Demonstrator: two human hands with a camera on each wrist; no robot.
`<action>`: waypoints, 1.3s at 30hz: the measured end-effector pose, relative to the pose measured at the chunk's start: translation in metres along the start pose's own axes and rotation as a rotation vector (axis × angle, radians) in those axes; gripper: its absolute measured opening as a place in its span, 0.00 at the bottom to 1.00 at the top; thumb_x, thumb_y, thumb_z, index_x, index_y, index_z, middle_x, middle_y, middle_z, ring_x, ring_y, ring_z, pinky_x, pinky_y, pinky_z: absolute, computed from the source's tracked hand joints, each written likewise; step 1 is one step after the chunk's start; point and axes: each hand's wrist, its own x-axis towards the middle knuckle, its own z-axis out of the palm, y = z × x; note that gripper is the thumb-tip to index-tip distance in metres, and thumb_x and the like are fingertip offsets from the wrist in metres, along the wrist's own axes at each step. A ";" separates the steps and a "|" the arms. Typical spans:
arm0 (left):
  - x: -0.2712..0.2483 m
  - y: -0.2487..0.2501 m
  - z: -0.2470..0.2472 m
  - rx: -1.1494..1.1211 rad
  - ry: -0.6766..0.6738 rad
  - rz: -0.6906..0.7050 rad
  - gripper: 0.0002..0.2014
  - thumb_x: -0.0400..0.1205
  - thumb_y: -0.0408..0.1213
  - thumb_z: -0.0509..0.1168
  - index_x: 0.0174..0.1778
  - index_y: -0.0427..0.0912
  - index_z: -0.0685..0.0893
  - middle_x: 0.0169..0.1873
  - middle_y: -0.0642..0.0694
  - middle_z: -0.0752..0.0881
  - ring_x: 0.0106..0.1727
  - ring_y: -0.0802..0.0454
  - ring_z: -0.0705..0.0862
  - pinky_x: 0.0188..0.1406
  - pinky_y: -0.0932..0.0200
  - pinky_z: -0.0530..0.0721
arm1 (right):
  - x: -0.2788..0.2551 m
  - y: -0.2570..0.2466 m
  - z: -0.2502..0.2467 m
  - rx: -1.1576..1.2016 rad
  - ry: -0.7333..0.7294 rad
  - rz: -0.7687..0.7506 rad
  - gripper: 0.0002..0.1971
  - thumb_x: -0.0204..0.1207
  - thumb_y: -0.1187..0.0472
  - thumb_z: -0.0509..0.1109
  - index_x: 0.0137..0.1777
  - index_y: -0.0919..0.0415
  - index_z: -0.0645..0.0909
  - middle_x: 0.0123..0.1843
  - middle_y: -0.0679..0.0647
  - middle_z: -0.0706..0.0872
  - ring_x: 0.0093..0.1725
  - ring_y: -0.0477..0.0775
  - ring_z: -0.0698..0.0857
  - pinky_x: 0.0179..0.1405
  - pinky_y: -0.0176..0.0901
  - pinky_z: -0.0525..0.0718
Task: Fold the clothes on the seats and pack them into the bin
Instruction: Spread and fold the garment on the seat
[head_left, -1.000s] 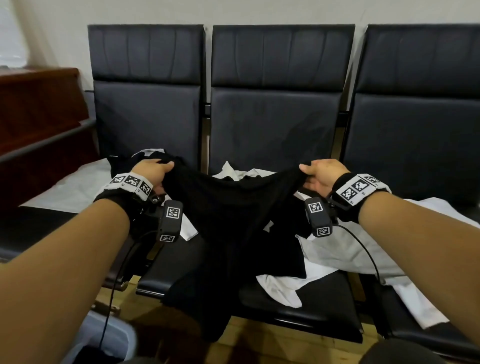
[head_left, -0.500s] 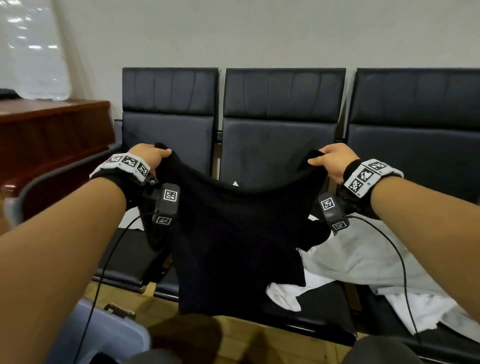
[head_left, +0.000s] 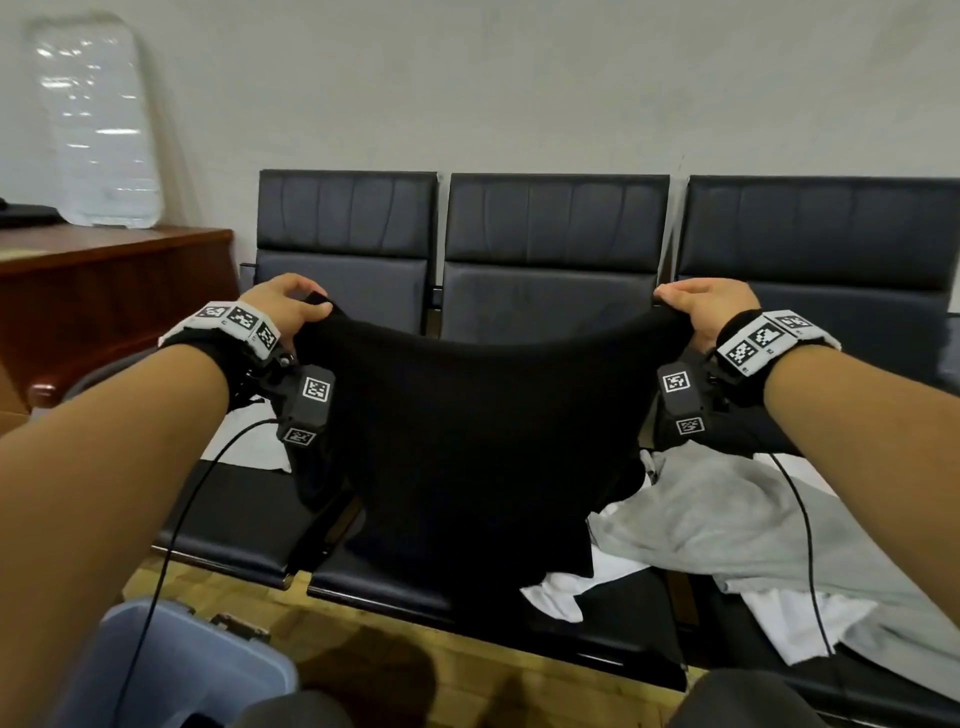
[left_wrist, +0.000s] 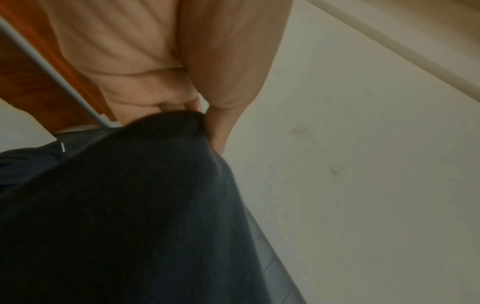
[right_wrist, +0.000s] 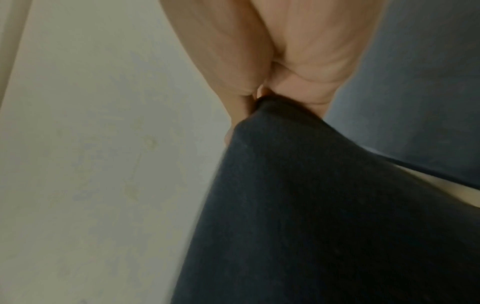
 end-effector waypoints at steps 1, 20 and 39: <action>0.001 -0.004 -0.003 -0.073 -0.027 -0.023 0.05 0.80 0.33 0.70 0.43 0.49 0.84 0.49 0.35 0.84 0.48 0.36 0.83 0.47 0.38 0.88 | 0.005 0.004 -0.005 0.021 -0.015 0.027 0.28 0.43 0.36 0.86 0.41 0.52 0.93 0.50 0.66 0.91 0.49 0.65 0.89 0.56 0.68 0.87; -0.005 0.000 0.026 0.308 -0.036 0.040 0.06 0.83 0.36 0.67 0.53 0.47 0.87 0.46 0.42 0.84 0.44 0.43 0.82 0.54 0.50 0.81 | -0.022 0.008 -0.007 -0.299 0.064 -0.135 0.07 0.75 0.53 0.76 0.39 0.46 0.81 0.44 0.51 0.85 0.36 0.50 0.82 0.14 0.29 0.77; 0.043 -0.029 0.082 0.838 -0.142 0.065 0.15 0.78 0.44 0.72 0.54 0.37 0.90 0.52 0.38 0.89 0.56 0.38 0.85 0.62 0.48 0.81 | 0.021 0.050 -0.002 -0.910 -0.208 -0.043 0.13 0.72 0.60 0.80 0.54 0.66 0.90 0.55 0.61 0.89 0.55 0.58 0.84 0.55 0.43 0.77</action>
